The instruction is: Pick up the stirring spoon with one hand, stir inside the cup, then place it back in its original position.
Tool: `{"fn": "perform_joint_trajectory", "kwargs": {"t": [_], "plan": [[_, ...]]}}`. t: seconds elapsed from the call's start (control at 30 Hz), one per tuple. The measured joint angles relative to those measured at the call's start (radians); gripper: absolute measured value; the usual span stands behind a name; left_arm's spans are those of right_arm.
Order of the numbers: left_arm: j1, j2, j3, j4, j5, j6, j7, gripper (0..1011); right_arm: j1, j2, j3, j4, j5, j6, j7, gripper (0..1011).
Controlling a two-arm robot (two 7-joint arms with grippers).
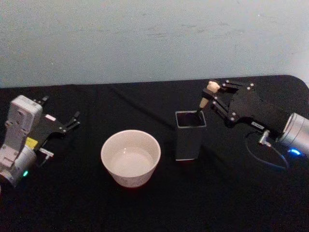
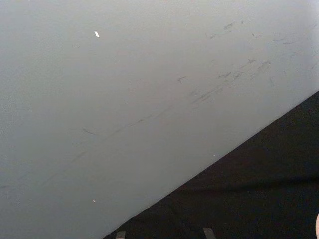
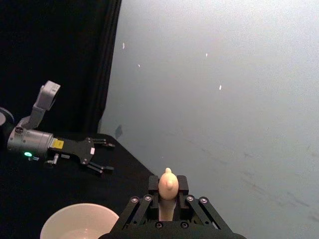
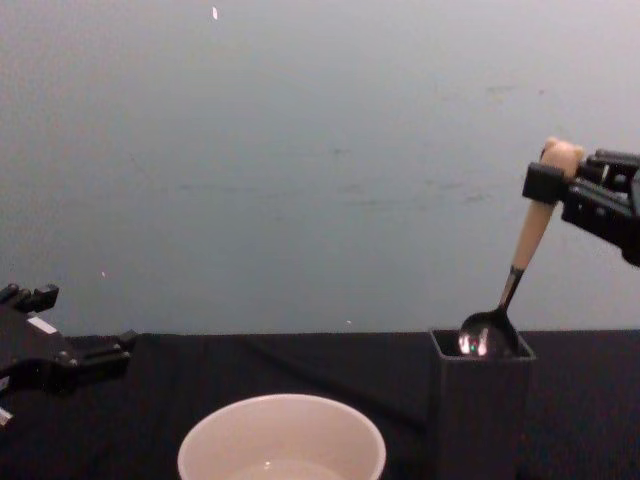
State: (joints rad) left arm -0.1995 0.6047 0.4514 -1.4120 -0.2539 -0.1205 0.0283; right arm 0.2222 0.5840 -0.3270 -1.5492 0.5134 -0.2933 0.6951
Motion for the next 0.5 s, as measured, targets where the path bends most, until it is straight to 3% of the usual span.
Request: {"fn": "perform_joint_trajectory", "kwargs": {"t": [0.5], "plan": [[0.000,0.000,0.000,0.000,0.000,0.000,0.000,1001,0.030,-0.035,-0.038,0.086,-0.022,0.046,-0.010,212]]}}
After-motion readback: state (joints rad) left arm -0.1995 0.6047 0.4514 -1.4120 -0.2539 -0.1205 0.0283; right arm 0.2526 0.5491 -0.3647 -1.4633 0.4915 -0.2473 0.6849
